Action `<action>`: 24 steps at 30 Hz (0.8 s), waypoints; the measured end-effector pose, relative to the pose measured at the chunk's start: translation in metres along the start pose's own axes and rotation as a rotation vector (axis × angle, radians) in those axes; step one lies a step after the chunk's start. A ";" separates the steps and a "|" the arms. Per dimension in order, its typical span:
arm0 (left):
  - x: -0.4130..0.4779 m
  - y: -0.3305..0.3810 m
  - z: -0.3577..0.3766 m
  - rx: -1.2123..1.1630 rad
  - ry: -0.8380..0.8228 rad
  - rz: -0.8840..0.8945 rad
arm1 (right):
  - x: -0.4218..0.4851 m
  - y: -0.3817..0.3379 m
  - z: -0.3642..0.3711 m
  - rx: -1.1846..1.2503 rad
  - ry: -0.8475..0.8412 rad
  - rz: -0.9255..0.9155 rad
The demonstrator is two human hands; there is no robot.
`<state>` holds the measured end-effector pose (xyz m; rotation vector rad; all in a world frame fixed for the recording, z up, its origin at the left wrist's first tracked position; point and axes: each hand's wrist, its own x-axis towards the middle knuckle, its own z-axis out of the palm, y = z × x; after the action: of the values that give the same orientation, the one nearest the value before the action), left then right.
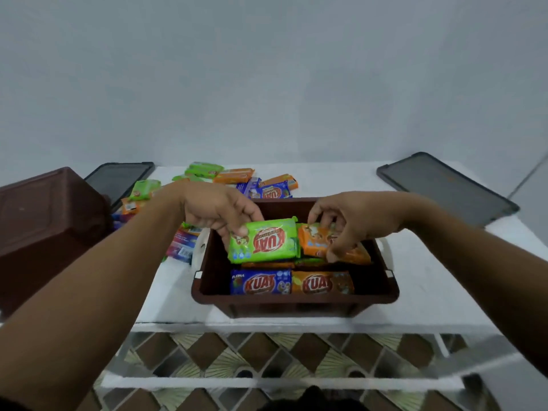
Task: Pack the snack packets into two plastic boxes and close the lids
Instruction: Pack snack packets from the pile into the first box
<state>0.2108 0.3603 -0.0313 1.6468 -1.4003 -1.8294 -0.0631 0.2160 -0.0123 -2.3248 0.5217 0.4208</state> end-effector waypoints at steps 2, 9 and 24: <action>-0.001 -0.003 0.010 0.067 -0.042 -0.050 | -0.001 -0.004 0.017 -0.168 0.021 0.001; 0.000 0.006 0.042 0.405 0.004 -0.177 | 0.009 0.000 0.057 -0.334 -0.052 -0.009; 0.015 0.014 0.073 0.972 0.084 -0.346 | 0.029 0.004 0.053 -0.326 -0.274 0.096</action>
<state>0.1367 0.3747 -0.0385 2.4874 -2.2766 -1.2115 -0.0480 0.2428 -0.0640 -2.4982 0.4580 0.9143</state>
